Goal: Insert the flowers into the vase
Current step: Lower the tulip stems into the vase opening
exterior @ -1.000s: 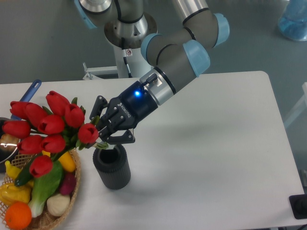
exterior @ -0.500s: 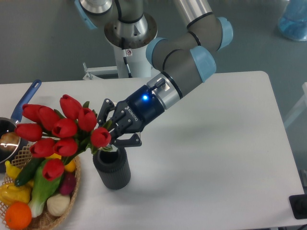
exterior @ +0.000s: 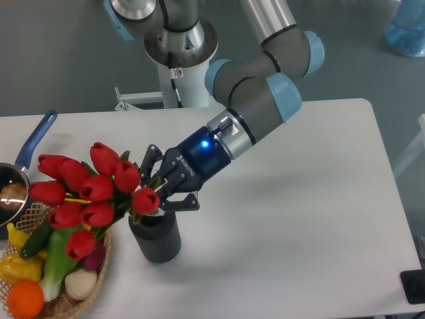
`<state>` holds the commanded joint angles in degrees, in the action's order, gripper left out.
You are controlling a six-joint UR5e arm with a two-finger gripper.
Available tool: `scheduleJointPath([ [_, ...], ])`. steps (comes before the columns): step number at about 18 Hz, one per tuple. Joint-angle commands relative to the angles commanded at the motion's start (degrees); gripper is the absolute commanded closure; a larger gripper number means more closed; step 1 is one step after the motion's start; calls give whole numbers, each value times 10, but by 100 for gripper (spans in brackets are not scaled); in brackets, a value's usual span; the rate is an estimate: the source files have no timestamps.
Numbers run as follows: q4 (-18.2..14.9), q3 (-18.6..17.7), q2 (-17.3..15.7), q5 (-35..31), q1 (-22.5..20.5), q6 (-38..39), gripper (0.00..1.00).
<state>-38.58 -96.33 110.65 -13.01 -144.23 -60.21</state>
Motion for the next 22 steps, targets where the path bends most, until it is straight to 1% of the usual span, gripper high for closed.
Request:
scheduleJointPath([
  [3,0,0,6,0,1,0,91],
  [14,0,-9,7,5,7,0,91],
  [17,0,-9,12,5,13,0,91],
  [22,0,-9,17,8,15,-13,91],
])
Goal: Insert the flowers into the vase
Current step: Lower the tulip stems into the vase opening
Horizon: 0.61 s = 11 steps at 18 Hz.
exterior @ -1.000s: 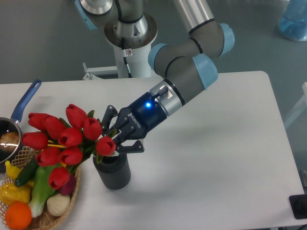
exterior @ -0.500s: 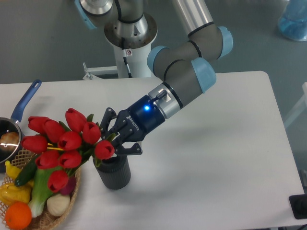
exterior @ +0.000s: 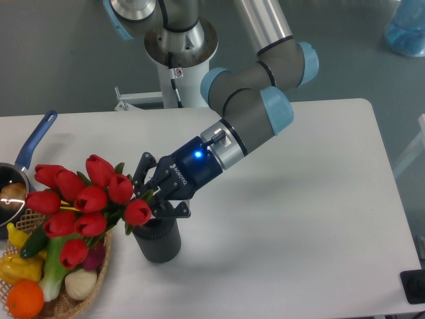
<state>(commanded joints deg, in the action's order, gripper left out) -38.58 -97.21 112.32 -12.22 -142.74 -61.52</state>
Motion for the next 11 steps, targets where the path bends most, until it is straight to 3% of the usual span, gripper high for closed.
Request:
scheduleJointPath([
  [11,0,-7,16,50,-3,-31,90],
])
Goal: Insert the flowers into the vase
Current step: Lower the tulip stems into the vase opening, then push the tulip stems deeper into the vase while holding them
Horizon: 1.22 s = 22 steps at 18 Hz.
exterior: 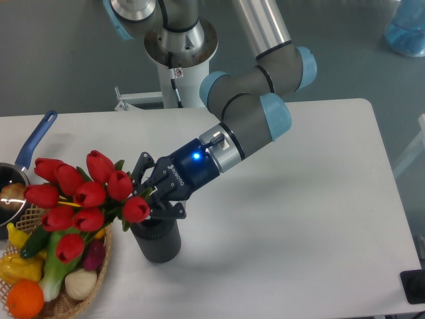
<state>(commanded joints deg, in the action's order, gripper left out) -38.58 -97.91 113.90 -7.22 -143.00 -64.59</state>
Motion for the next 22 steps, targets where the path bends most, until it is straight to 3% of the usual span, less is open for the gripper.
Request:
scheduleJointPath([
  [5,0,-12,4,38,-11,-5,90],
  [22,0,-54,8,40,-18,-56,90],
])
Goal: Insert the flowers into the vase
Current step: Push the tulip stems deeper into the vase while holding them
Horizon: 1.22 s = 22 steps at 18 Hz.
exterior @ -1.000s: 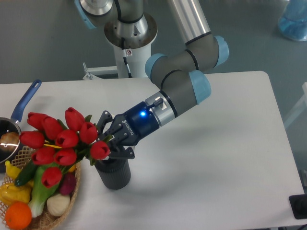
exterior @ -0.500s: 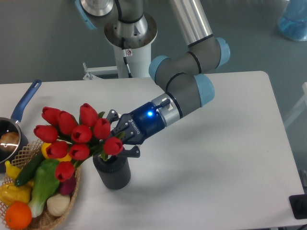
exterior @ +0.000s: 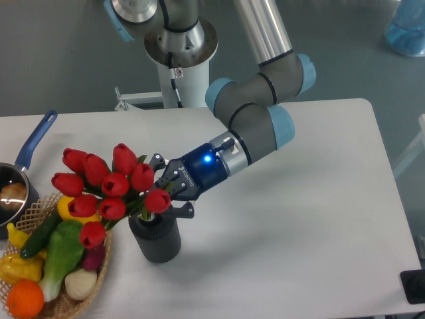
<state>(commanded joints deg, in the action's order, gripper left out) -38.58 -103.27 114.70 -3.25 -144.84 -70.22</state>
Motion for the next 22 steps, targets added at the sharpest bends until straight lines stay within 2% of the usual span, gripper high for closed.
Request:
scheduleJointPath([
  [8,0,-11,13,0,1,-43,90],
  [22,0,-23,18,11,-7,-57,90],
])
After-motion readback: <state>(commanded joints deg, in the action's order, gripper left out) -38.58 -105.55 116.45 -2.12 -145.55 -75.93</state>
